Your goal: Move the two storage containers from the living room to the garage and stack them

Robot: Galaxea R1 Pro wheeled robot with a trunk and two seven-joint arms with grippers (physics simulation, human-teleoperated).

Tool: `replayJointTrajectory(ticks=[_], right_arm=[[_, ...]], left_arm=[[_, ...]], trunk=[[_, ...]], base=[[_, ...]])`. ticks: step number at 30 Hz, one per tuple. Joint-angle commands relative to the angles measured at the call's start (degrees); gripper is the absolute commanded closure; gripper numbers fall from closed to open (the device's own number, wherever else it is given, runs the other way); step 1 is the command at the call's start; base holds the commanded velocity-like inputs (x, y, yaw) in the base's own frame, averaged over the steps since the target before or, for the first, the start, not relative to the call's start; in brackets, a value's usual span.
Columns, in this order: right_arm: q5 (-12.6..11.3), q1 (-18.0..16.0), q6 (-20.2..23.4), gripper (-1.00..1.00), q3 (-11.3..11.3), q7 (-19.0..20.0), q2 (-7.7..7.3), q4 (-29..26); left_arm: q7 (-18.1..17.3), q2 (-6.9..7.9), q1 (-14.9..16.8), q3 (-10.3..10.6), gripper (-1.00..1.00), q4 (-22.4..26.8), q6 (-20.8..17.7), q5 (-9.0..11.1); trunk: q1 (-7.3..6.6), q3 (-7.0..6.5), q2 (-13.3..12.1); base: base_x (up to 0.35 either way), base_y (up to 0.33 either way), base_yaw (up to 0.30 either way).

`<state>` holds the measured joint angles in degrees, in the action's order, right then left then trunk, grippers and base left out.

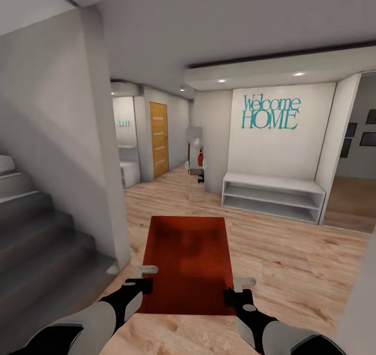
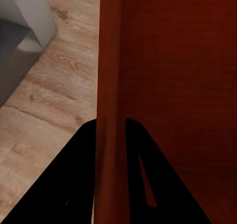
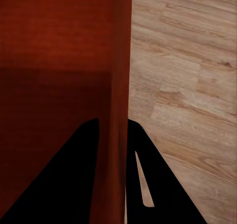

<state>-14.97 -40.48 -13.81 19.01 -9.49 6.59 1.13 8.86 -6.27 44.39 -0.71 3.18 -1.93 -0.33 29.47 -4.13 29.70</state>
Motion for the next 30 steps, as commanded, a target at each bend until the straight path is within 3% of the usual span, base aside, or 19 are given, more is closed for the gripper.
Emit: replayJointTrajectory(ticks=[1,30], right_arm=[[-0.9,0.0,-5.8,1.00,-0.3,-0.3,-0.18,0.0],[-0.9,-0.1,-5.7,1.00,-0.3,-0.3,-0.17,0.0]], left_arm=[[0.6,3.02,0.0,-2.6,1.00,-0.1,-0.2,0.0],[0.6,3.02,0.0,-2.5,1.00,-0.1,-0.2,0.0]], trunk=[[0.05,0.02,0.0],[0.05,0.02,0.0]], base=[[0.322,0.000,0.000],[0.322,0.000,0.000]])
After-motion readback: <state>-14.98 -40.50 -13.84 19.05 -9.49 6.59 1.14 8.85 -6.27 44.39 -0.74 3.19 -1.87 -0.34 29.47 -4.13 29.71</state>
